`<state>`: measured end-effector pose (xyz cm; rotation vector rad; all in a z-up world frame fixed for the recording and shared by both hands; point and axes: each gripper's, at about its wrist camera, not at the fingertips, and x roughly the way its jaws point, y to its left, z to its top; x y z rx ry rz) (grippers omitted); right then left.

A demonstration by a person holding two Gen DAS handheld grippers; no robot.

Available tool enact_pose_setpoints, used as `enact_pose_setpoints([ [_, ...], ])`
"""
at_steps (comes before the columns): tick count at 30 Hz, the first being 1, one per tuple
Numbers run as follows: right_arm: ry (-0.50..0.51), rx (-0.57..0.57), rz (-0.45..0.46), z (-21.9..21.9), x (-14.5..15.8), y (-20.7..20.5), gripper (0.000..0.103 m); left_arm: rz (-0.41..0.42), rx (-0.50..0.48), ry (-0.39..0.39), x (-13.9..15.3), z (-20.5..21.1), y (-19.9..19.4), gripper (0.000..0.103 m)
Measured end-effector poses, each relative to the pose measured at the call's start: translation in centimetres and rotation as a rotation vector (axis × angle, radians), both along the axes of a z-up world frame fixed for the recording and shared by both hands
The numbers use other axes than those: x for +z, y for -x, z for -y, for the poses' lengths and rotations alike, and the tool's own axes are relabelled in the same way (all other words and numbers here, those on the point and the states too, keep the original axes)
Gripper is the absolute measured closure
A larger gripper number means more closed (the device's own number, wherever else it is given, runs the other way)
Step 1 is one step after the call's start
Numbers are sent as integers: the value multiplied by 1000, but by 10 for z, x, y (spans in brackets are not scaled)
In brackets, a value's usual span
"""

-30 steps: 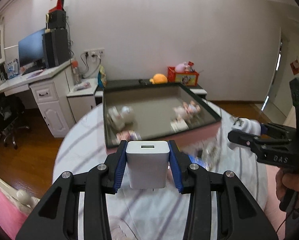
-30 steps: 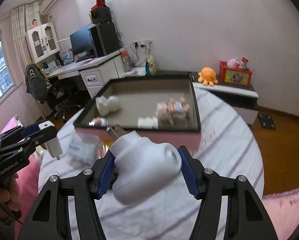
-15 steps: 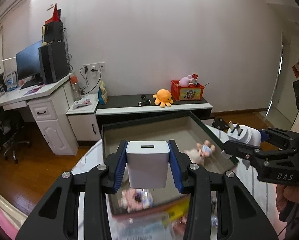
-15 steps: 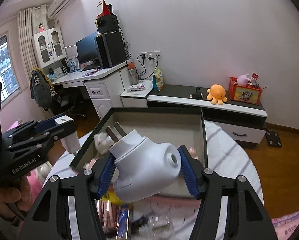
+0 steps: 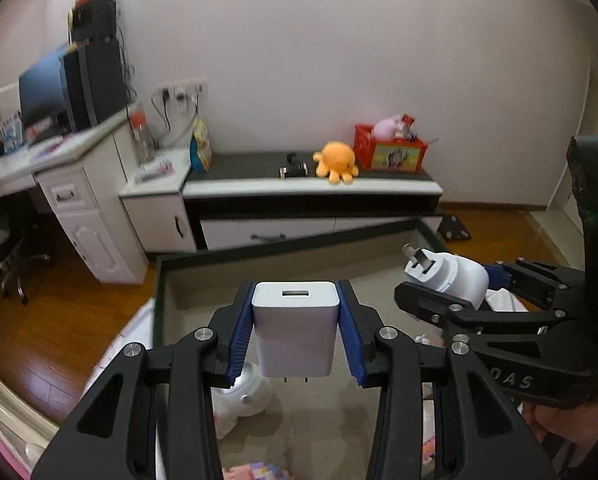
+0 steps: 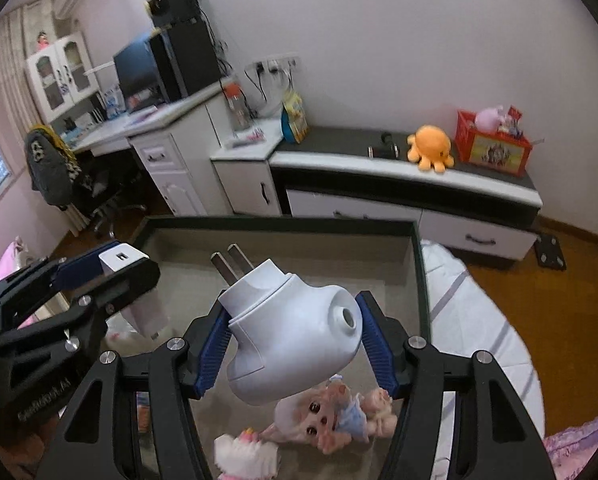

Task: Organize rigid objects
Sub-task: 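Carry the charger and foam cup into the pink box and open both grippers, then withdraw both tools from the box back over the bed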

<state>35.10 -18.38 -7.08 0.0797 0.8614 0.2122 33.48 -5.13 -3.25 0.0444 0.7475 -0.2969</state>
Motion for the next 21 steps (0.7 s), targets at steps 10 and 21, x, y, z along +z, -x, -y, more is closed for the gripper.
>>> enact_pose_setpoints([
  [10,-38,-48,-29,13,-1,14,14,109,44,-8,23,-16,36,0],
  [21,-102,-81,107,15,51,98,0,241,100,8,67,-62,128,0],
])
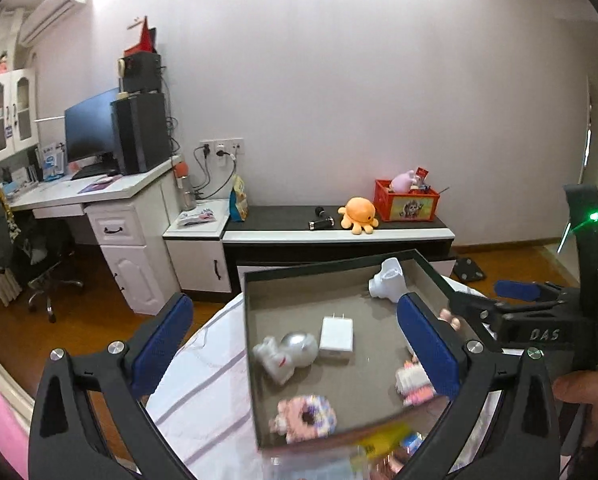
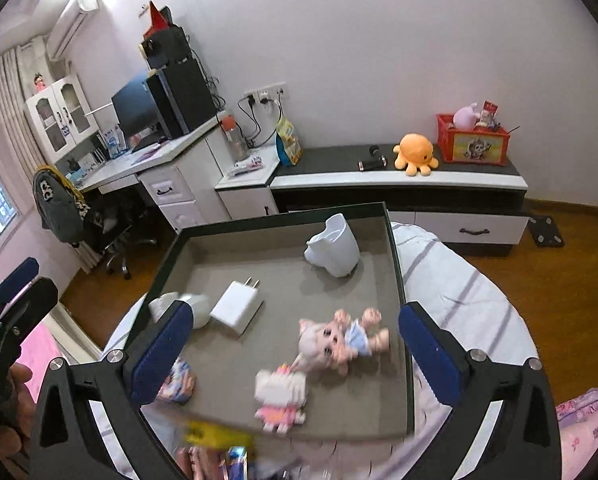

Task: Organize rigid objects
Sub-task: 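Withdraw both tools from the box back over the bed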

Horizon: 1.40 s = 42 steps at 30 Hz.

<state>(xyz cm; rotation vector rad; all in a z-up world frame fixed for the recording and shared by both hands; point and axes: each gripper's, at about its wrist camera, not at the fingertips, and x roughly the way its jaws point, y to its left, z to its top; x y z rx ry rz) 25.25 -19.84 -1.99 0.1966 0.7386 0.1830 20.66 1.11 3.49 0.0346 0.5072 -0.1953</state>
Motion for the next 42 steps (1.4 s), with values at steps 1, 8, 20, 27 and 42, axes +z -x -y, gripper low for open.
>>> enact_pose_setpoints([
  [1,2,-5,8,-1,3,7,0,3,11,-2,1,-3,8,0],
  [8,-2,-25,68,-6,18,77,0,-8,86,-3,-5,-24,64,0],
  [20,42,-90,66,-6,-7,180,0,-73,158,12,-37,-36,144,0],
  [27,61,-68,21,-19,-30,214,0,-118,149,21,-55,-33,174,0],
  [42,44,-74,-16,-10,-42,215,0,-157,131,13,-65,-28,180,0],
])
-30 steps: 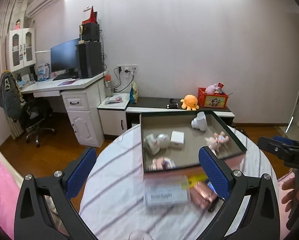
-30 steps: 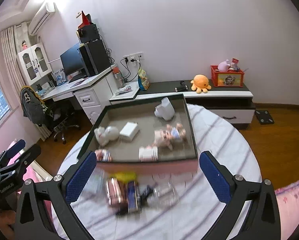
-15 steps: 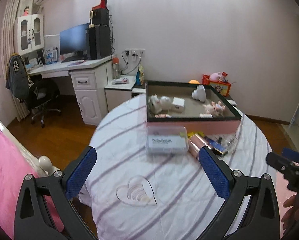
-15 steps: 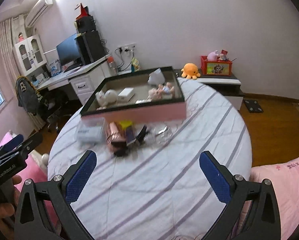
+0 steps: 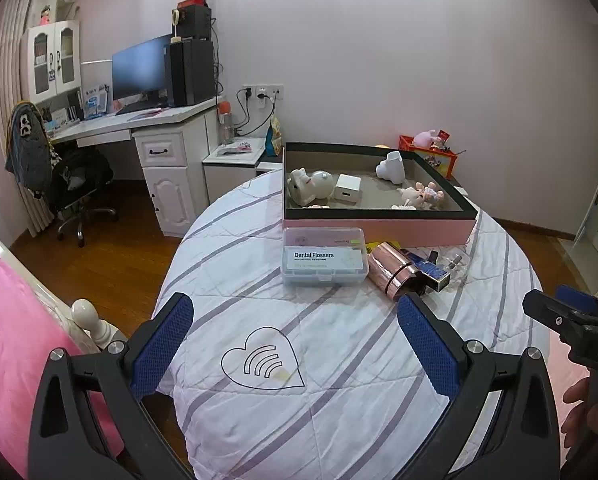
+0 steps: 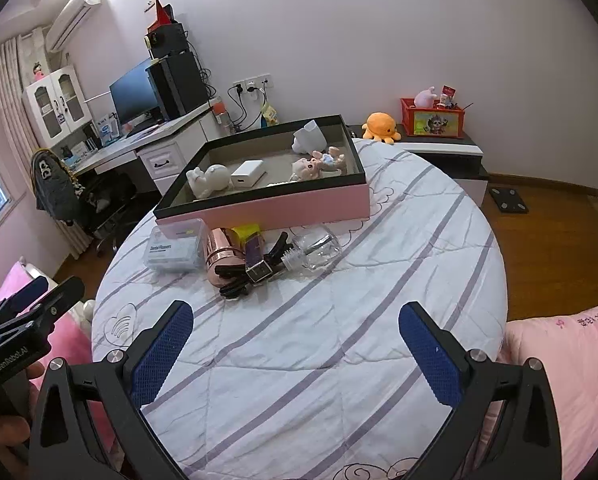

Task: Organize rigid objects
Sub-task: 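Withdraw both tools from the box back over the bed, then grasp the Dental Flossers box with the left gripper while the right gripper grasps the glass bottle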

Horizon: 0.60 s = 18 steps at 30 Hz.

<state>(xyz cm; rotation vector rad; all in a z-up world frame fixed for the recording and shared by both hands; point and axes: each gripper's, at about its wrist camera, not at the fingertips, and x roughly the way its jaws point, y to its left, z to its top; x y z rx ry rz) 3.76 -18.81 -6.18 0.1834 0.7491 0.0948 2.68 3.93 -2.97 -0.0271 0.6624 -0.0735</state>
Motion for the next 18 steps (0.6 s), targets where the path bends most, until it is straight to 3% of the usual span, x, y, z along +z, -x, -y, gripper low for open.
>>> enact_pose_setpoints([
  [11,15,4,9,0,0,-2,0,6,-9,-13,-3,8,-3,0],
  [18,83,3,-1,4,-2,-19,0,-10,-7,-43,-12,14,-22,0],
])
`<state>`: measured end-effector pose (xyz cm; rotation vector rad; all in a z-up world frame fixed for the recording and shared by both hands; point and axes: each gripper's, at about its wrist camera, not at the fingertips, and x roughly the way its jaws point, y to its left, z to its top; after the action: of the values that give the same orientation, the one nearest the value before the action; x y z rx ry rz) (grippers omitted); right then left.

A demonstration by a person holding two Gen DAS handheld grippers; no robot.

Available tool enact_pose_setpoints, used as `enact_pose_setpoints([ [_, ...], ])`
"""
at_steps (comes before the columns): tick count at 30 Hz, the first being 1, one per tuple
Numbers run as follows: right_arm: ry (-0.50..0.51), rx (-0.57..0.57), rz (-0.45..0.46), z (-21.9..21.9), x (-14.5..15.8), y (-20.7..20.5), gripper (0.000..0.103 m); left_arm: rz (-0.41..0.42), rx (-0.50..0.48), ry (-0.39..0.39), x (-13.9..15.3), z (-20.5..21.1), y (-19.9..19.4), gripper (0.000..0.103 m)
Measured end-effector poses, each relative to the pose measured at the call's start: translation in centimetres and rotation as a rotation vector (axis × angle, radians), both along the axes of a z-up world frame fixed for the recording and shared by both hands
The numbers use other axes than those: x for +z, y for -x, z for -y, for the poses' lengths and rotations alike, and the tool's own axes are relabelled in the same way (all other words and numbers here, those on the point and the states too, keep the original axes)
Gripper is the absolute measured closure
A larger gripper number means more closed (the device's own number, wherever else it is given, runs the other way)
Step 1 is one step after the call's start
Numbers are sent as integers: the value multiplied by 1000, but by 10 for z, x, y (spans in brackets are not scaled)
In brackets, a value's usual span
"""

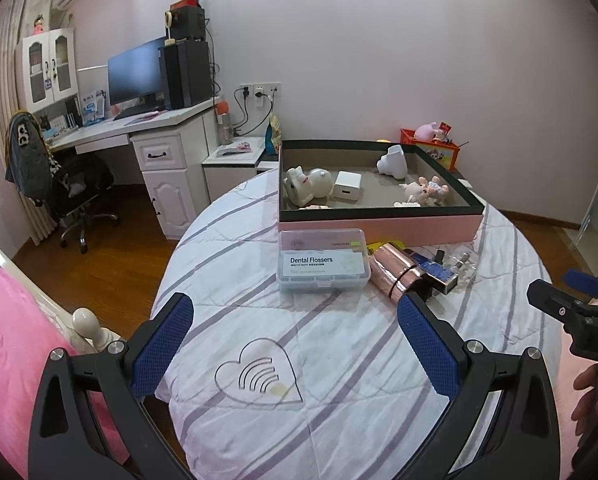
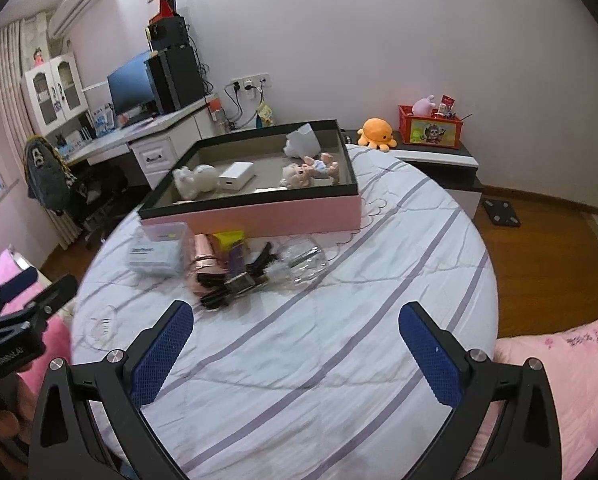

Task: Organize rigid objects
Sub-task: 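Grasp the Dental Flossers box with the left gripper while the right gripper grasps the glass bottle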

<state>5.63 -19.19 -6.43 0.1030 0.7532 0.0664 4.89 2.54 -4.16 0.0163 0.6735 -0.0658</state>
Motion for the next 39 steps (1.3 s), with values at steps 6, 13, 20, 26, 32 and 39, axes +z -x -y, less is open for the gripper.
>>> enact_pose_setpoints([
  [6,38,-17,-65,16,-22,-30,0,-65,3,-23,-25,5,-37,0],
  [13,73,-5,-122,21,-44,-54,0,-120,-21,-10,-48,18,-72,0],
  [20,98,25,-165,21,-61,-77,0,-150,-29,-46,-65,32,-94,0],
  [26,97,82,-183,15,-70,-93,0,-166,-14,-38,-71,27,-111,0],
  [32,107,214,-186,-3,-73,-107,0,-186,-7,15,-74,14,-119,9],
  [39,135,298,-161,-15,-74,-117,0,-180,-8,15,-74,7,-115,9],
])
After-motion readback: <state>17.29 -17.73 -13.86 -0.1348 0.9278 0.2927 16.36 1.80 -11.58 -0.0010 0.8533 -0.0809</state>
